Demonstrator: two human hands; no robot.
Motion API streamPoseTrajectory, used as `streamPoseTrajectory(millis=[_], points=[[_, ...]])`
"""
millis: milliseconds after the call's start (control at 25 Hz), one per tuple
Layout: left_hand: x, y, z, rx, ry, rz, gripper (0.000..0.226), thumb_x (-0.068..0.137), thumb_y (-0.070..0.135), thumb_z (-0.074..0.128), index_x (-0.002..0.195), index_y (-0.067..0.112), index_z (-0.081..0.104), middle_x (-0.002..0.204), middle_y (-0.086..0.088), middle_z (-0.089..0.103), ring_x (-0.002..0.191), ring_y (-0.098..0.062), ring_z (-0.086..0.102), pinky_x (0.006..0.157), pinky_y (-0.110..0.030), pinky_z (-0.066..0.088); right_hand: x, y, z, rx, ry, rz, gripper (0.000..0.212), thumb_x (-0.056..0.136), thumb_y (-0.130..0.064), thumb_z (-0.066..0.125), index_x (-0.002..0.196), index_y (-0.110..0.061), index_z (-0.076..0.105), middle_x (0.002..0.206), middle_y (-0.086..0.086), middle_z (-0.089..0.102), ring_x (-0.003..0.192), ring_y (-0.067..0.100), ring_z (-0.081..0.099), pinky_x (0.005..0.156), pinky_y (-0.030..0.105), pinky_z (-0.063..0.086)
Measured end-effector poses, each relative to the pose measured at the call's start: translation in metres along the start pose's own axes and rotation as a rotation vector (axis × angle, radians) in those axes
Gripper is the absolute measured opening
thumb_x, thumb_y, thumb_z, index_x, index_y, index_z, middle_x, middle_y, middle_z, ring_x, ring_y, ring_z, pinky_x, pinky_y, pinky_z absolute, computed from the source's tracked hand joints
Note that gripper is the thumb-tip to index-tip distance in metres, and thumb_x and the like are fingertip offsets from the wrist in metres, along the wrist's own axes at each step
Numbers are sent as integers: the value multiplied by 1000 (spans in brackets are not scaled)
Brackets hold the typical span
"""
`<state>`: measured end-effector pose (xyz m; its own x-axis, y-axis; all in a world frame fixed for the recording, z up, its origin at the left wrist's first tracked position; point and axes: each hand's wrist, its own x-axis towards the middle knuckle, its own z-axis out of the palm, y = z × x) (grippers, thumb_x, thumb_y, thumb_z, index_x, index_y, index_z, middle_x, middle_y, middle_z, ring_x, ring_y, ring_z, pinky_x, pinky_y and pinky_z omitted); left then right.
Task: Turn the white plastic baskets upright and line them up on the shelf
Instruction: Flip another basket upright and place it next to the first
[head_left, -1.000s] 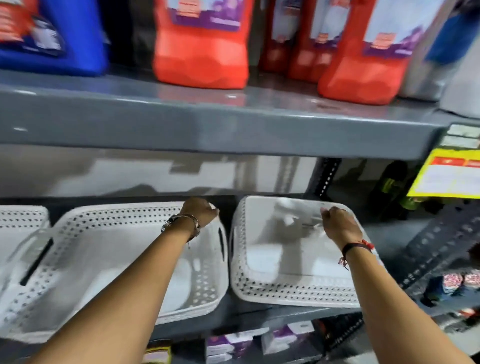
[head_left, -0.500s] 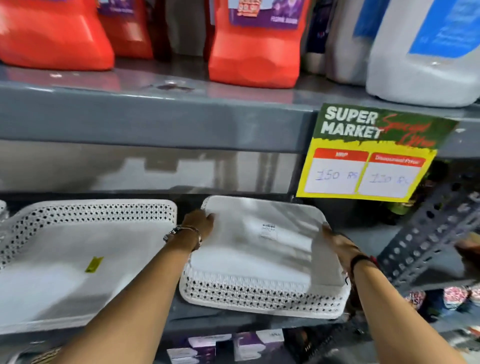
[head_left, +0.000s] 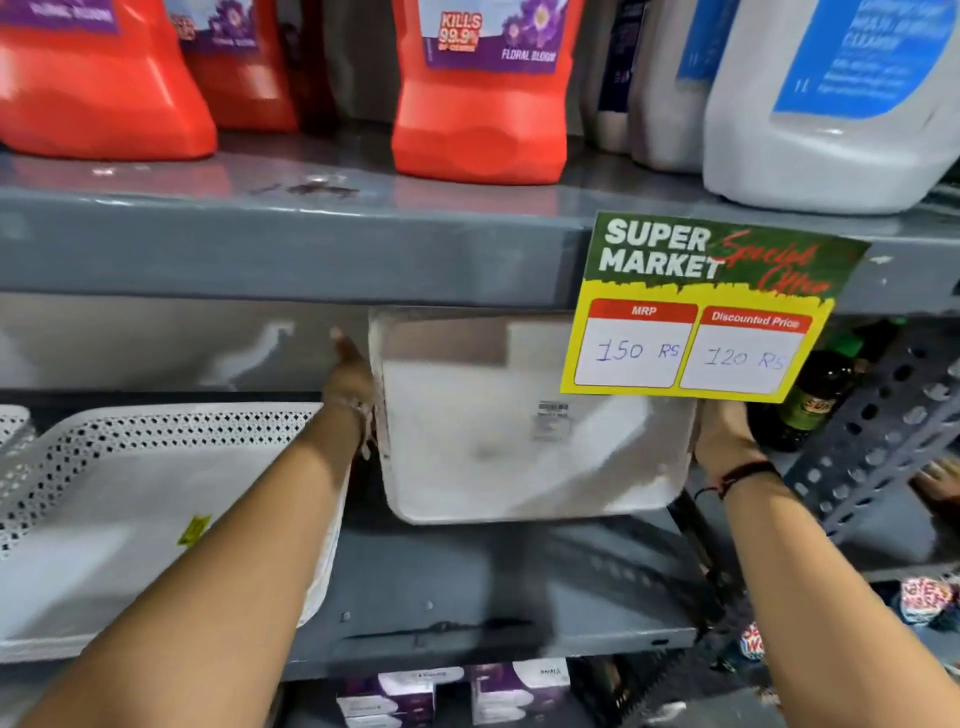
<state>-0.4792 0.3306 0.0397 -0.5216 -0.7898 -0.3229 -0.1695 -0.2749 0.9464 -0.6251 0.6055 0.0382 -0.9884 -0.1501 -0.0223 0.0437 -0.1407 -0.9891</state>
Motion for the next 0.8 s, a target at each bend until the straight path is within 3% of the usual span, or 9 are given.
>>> streamPoseTrajectory(millis=[80, 160, 240, 320, 400, 480, 600, 680, 800], points=[[5, 6, -16, 7, -10, 27, 53, 98, 36, 30, 112, -8, 56, 112, -13, 57, 95, -32, 56, 79, -39, 47, -2, -14, -6, 61, -23, -6, 55, 100, -26, 26, 59, -27, 62, 44, -18, 66, 47, -1, 62, 54, 17, 47], [0, 4, -32, 114, -79, -41, 33, 97, 12, 37, 73, -2, 55, 77, -17, 61, 63, -28, 56, 51, -27, 51, 0, -13, -11, -13, -72, 78, 58, 98, -27, 33, 53, -24, 68, 48, -14, 69, 61, 10, 64, 62, 25, 46], [-7, -2, -42, 324, -155, -79, 31, 95, 6, 40, 67, 2, 52, 46, -12, 59, 33, -21, 58, 26, -15, 43, 3, -10, -16, -180, -84, 168, 35, 95, -22, 44, 67, -17, 65, 62, -2, 71, 67, 17, 58, 62, 31, 46], [-13, -5, -47, 537, -226, -97, 29, 97, 3, 40, 69, 2, 49, 51, -9, 56, 20, -7, 51, 22, -11, 39, 6, -10, -18, -367, -94, 263, 13, 90, -10, 54, 82, -4, 62, 78, 11, 63, 67, 22, 55, 57, 31, 49], [-12, -10, -48, 637, -284, -183, 30, 97, -1, 38, 72, -1, 53, 55, -8, 57, 33, -11, 56, 53, -13, 58, 10, -5, -18, -821, -140, 282, 8, 84, -6, 61, 82, 2, 63, 85, 17, 62, 67, 24, 56, 56, 27, 49], [-13, -16, -43, 897, -279, -176, 30, 91, -2, 49, 66, -4, 65, 37, -5, 59, 42, -15, 58, 83, -26, 59, 6, 5, -13, -1301, -161, 198, 14, 86, -9, 57, 84, 1, 65, 99, 22, 63, 78, 27, 61, 59, 26, 46], [-21, -24, -31, 1224, -217, -25, 26, 86, 1, 60, 60, 0, 58, 20, 0, 49, 46, -9, 70, 47, -15, 55, -5, 26, -10, -1474, -145, 179, 32, 91, -11, 49, 116, 7, 59, 126, 24, 58, 116, 33, 56, 89, 35, 48], [-28, -32, -25, 1366, -172, 92, 9, 85, 4, 60, 85, -3, 65, 51, -10, 68, 94, -22, 73, 72, -27, 56, -16, 33, -11, -1464, -112, 176, 34, 93, -12, 46, 120, 7, 56, 129, 24, 56, 120, 34, 54, 94, 35, 46], [-27, -45, -21, 1438, -97, 179, 12, 83, 2, 58, 94, -3, 64, 93, -16, 67, 104, -29, 64, 76, -32, 51, -24, 38, -10, -1497, -106, 187, 39, 97, -25, 40, 120, 2, 58, 127, 19, 59, 118, 32, 55, 92, 35, 46]])
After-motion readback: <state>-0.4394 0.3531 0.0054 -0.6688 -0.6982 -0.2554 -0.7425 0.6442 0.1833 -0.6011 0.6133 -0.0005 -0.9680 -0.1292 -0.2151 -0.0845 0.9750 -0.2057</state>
